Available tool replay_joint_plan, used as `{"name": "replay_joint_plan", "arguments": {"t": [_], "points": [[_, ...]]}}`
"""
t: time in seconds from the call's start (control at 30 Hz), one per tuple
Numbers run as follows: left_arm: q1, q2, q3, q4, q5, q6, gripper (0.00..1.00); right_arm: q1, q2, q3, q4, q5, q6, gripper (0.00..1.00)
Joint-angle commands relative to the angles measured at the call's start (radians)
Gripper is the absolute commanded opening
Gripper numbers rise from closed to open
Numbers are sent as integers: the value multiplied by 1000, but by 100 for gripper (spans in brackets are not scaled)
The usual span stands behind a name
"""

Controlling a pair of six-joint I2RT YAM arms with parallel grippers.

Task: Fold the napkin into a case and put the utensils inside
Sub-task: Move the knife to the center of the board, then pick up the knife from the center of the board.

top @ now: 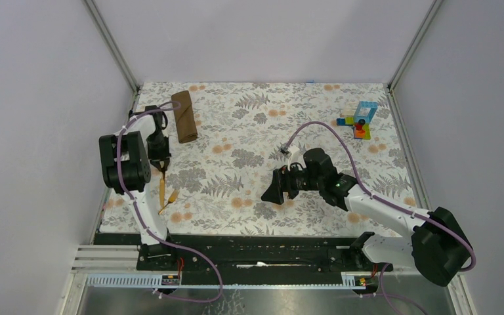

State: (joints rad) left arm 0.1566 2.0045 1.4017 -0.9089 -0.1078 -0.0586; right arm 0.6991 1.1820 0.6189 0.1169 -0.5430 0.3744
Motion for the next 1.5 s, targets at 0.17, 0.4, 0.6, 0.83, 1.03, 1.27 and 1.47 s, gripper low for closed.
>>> {"name": "replay_joint_plan", "arguments": {"t": [0.17, 0.4, 0.6, 0.83, 1.03, 1.27, 1.47], "points": [[41, 166, 123, 146, -2, 23, 25, -5, 24, 20, 26, 1, 6, 82], [51, 299, 364, 102, 27, 22, 25, -6, 46, 42, 1, 10, -7, 82], [55, 355, 487, 14, 21, -54, 65, -5, 58, 54, -2, 9, -14, 82], [68, 181, 261, 59, 30, -64, 69, -6, 47, 45, 18, -10, -3, 82], [67, 178, 205, 79, 34, -42, 55, -5, 32, 38, 21, -15, -2, 82], [66, 174, 188, 75, 4, -41, 41, -5, 18, 26, 22, -10, 3, 82], [56, 198, 200, 76, -22, -41, 44, -5, 12, 25, 21, -7, 4, 82]]}}
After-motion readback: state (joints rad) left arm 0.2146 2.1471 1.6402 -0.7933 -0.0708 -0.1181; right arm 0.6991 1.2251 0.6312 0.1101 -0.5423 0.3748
